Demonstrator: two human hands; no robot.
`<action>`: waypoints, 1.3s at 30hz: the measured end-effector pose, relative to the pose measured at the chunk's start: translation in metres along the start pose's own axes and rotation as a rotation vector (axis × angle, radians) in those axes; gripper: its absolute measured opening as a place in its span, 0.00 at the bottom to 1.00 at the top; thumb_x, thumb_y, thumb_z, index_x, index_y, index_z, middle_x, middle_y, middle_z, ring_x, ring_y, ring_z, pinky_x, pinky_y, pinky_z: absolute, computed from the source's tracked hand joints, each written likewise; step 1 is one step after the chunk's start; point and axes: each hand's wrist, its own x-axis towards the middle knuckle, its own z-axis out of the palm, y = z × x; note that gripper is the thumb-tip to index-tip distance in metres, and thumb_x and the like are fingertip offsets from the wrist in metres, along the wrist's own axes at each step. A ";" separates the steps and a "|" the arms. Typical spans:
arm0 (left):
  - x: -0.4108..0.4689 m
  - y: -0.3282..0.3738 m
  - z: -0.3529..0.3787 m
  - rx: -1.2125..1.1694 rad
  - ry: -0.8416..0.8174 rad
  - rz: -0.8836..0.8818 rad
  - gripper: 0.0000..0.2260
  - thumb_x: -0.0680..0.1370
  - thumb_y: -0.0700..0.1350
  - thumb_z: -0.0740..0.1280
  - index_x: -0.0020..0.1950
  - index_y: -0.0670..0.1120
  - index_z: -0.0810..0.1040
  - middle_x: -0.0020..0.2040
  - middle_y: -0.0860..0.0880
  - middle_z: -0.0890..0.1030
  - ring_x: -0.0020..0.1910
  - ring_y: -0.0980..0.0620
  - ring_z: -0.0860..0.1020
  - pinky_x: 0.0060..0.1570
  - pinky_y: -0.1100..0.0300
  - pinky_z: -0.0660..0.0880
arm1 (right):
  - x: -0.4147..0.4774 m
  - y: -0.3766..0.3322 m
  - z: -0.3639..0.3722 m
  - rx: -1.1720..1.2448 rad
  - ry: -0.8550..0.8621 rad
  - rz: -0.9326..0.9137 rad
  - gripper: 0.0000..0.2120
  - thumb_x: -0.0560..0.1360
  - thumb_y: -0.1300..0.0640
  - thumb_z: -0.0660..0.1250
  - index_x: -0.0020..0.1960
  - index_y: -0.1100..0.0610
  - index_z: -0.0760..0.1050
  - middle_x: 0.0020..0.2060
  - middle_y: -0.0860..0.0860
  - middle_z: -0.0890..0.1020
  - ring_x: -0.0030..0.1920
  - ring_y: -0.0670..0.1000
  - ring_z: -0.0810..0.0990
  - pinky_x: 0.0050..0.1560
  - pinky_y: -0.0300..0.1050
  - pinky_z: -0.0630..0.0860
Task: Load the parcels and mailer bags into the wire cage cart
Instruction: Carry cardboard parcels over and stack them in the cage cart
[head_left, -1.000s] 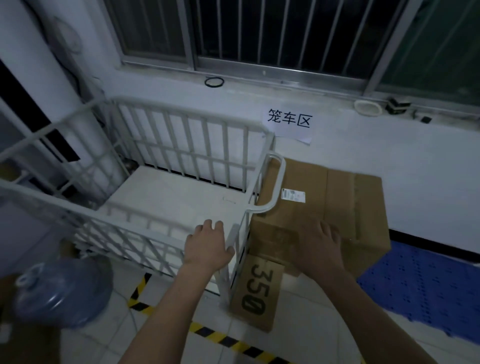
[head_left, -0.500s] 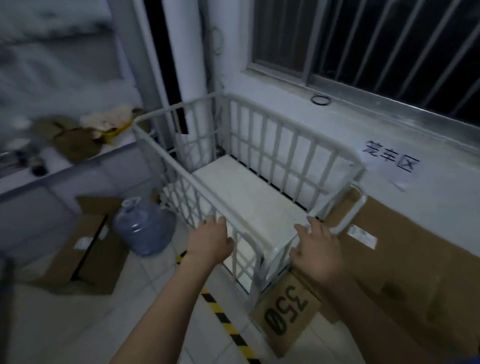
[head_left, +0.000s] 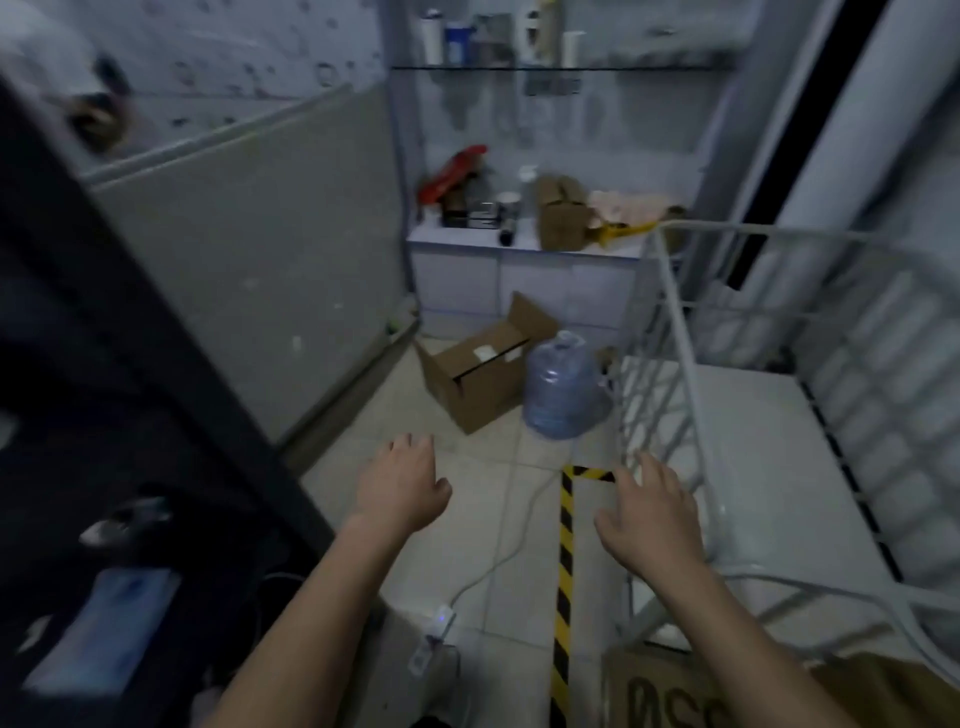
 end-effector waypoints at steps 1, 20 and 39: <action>-0.014 -0.015 -0.002 0.002 0.019 -0.051 0.19 0.79 0.54 0.61 0.65 0.46 0.68 0.64 0.43 0.72 0.64 0.42 0.72 0.56 0.49 0.74 | -0.001 -0.015 0.000 -0.019 0.002 -0.052 0.28 0.77 0.42 0.60 0.75 0.50 0.63 0.77 0.55 0.58 0.75 0.57 0.59 0.71 0.55 0.63; -0.277 -0.250 0.010 -0.117 0.250 -0.679 0.26 0.76 0.56 0.64 0.71 0.47 0.69 0.66 0.45 0.74 0.64 0.42 0.74 0.58 0.48 0.75 | -0.145 -0.332 0.021 0.071 0.003 -0.840 0.32 0.71 0.48 0.64 0.74 0.52 0.67 0.74 0.56 0.67 0.70 0.60 0.69 0.63 0.54 0.71; -0.579 -0.421 0.035 -0.074 0.278 -1.109 0.19 0.77 0.56 0.61 0.63 0.46 0.71 0.60 0.44 0.74 0.59 0.43 0.74 0.48 0.50 0.74 | -0.386 -0.563 0.088 -0.027 -0.096 -1.276 0.31 0.79 0.45 0.60 0.79 0.51 0.58 0.80 0.53 0.54 0.78 0.55 0.55 0.72 0.51 0.66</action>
